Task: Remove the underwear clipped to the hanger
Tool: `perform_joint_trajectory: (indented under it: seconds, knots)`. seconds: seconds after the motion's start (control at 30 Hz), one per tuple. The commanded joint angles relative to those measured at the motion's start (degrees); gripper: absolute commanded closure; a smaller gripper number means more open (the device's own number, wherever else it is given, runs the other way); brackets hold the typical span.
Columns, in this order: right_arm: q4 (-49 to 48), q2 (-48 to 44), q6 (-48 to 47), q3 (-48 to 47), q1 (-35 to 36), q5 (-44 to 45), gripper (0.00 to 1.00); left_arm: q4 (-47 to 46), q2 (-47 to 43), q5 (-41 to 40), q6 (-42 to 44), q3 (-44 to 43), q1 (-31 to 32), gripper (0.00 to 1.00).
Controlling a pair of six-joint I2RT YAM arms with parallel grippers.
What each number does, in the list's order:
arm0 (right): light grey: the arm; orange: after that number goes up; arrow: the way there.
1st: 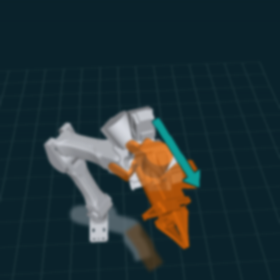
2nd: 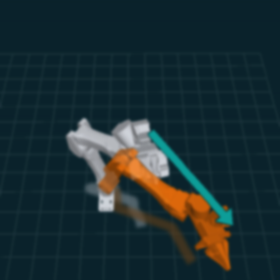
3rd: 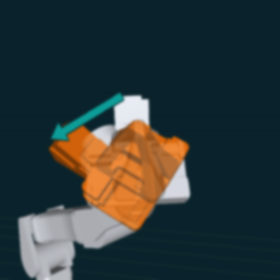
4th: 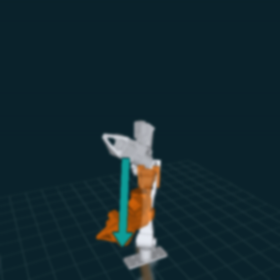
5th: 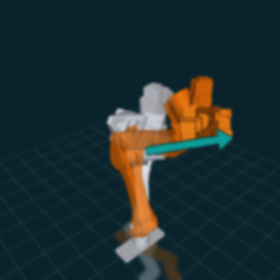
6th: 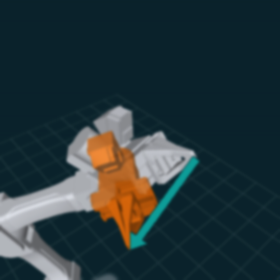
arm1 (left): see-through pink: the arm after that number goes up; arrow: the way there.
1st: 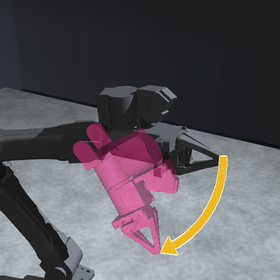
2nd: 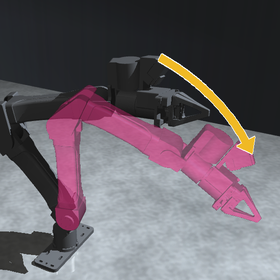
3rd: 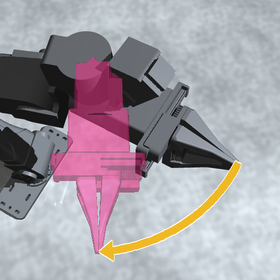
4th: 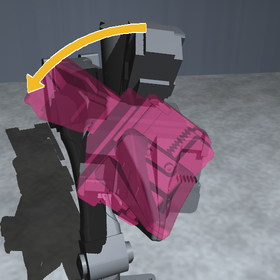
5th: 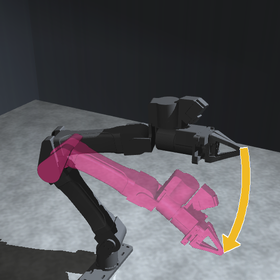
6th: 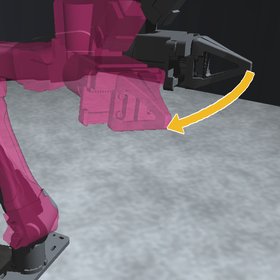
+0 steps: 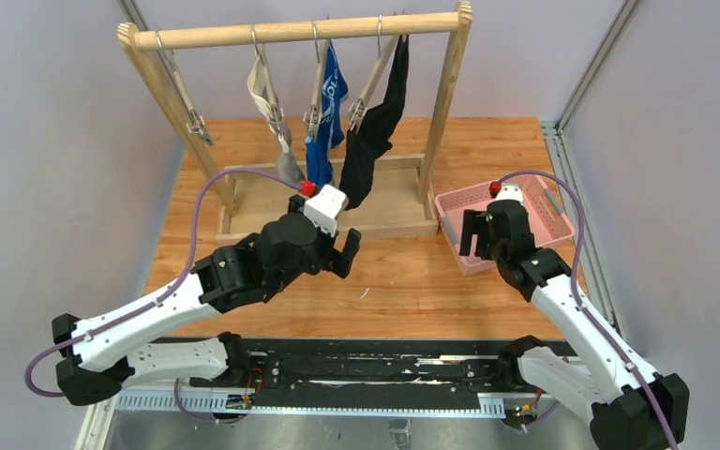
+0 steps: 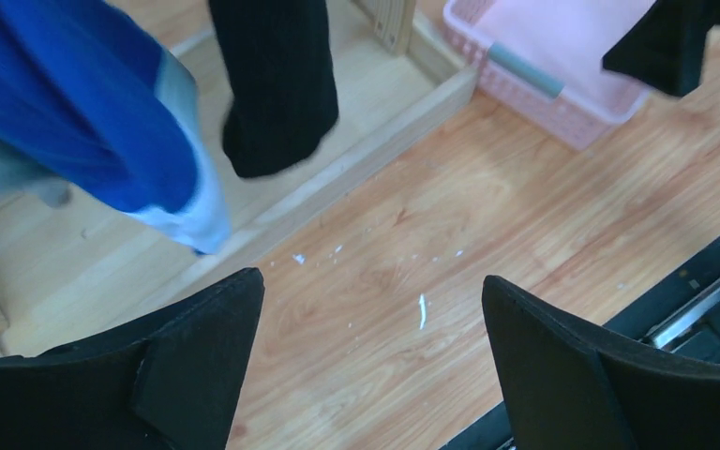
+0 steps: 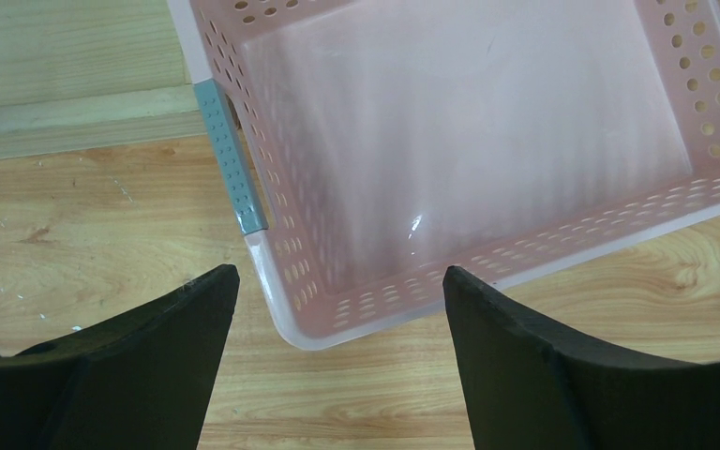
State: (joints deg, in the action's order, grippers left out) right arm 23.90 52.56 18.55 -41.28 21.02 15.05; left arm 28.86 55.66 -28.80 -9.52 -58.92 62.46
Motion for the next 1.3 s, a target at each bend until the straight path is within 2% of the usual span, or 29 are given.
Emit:
perform_joint_trajectory:
  seconds: [0.0, 0.17, 0.37, 0.43, 0.6, 0.77, 0.83, 0.93, 1.0, 1.13, 1.27]
  knots:
    - [0.2, -2.2, -1.4, 0.5, 0.7, 1.3, 0.18, 5.7, -0.4, 2.5, -0.5, -9.8, 0.4, 0.02]
    - [-0.1, -2.0, -1.6, 1.0, 0.8, 1.5, 0.18, 9.6, 0.1, 5.6, 2.7, -23.3, 0.5, 0.02]
    - [0.1, -0.2, -1.2, 0.0, 0.8, 0.6, 0.23, 11.4, 5.0, 5.1, 12.5, -42.0, 0.4, 0.02]
    - [0.0, 0.0, -1.0, -0.2, 0.8, 0.2, 0.23, 10.0, 6.8, -0.7, 15.6, -46.8, 0.4, 0.02]
    - [0.1, -0.1, -1.1, -0.2, 0.9, -0.8, 0.24, 3.8, 11.9, -21.6, 24.0, -54.4, 0.4, 0.02]
    - [0.4, -0.3, -0.8, 0.1, 0.9, -2.4, 0.25, -0.3, 16.4, -28.8, 29.4, -59.4, -0.1, 0.02]
    - [0.4, -0.4, -0.4, 0.3, 1.0, -3.2, 0.25, 0.4, 18.2, -26.7, 27.0, -61.7, -3.3, 0.02]
    - [0.7, -0.7, 0.0, 0.4, 1.1, -4.0, 0.26, 12.5, 23.8, -13.2, 16.5, -72.5, -15.4, 0.02]
    - [1.1, -0.8, 0.1, 0.2, 1.2, -4.4, 0.26, 18.5, 27.9, -6.4, 12.7, -78.4, -22.0, 0.02]
    - [1.6, -1.1, 0.3, 0.1, 1.5, -5.2, 0.26, 18.9, 31.0, -1.2, 11.0, -78.5, -26.0, 0.02]
    - [1.8, -1.6, 0.7, 0.5, 1.5, -5.4, 0.27, 17.6, 30.6, 2.9, 8.8, -74.8, -27.5, 0.02]
